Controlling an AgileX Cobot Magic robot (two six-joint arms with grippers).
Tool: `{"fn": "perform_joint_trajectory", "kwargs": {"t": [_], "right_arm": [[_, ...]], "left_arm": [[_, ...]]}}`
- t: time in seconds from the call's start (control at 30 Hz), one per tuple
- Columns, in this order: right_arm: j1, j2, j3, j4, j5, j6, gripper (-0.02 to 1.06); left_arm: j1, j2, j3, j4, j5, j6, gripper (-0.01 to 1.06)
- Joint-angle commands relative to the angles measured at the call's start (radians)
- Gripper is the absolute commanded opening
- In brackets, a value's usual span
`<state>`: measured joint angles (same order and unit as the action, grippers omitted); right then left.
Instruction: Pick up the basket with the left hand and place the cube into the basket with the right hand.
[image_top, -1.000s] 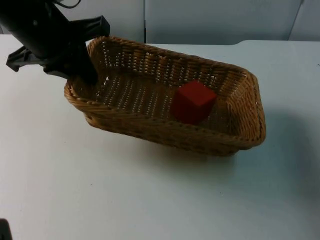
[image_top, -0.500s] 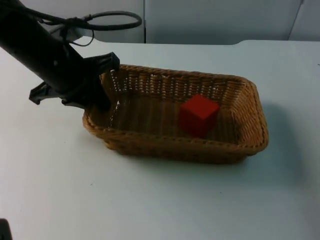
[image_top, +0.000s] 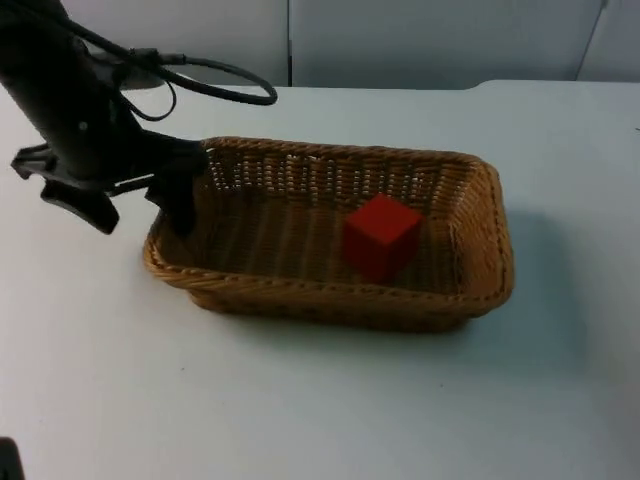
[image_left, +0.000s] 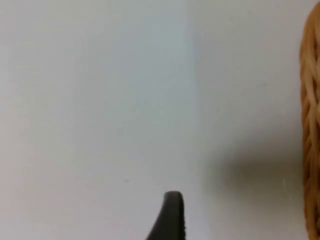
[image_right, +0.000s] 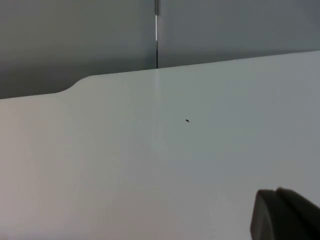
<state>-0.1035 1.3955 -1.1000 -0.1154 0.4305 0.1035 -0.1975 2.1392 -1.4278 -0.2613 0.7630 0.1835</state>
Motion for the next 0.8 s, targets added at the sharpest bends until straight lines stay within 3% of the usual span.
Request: {"fn": "perform_joint_trajectory", "kwargs": {"t": [0.0,0.1,0.13,0.23,0.27,0.3,0.4,0.47,0.77], "right_arm": [[-0.007,-0.009,0.007,-0.010,-0.014,0.002,0.00],[-0.007,-0.009,0.007,-0.010,-0.014,0.002,0.00],[-0.007,-0.009,0.007,-0.010,-0.014,0.002,0.00],[-0.007,-0.009,0.007,-0.010,-0.014,0.002,0.00],[-0.007,-0.009,0.007,-0.010,-0.014,0.002,0.00],[-0.007,-0.009,0.007,-0.010,-0.014,0.002,0.00],[-0.007,-0.009,0.007,-0.010,-0.014,0.002,0.00],[-0.007,-0.009,0.007,-0.010,-0.016,0.002,0.00],[-0.004,-0.011,0.007,0.011,-0.081,0.002,0.00]], "left_arm": [[-0.004,-0.023,-0.072,0.163,0.093,-0.104,0.71],[-0.004,-0.087,-0.161,0.250,0.153,-0.158,0.46],[-0.004,-0.087,-0.161,0.250,0.153,-0.158,0.46],[-0.004,-0.168,-0.188,0.131,0.093,-0.130,0.21],[-0.004,-0.196,-0.188,-0.002,0.068,-0.046,0.13],[-0.004,-0.196,-0.188,-0.002,0.068,-0.046,0.13],[-0.004,-0.235,-0.188,-0.183,0.071,0.105,0.04],[-0.008,-0.248,-0.188,-0.179,0.071,0.105,0.00],[-0.008,-0.480,-0.175,0.058,0.200,0.004,0.00]]}}
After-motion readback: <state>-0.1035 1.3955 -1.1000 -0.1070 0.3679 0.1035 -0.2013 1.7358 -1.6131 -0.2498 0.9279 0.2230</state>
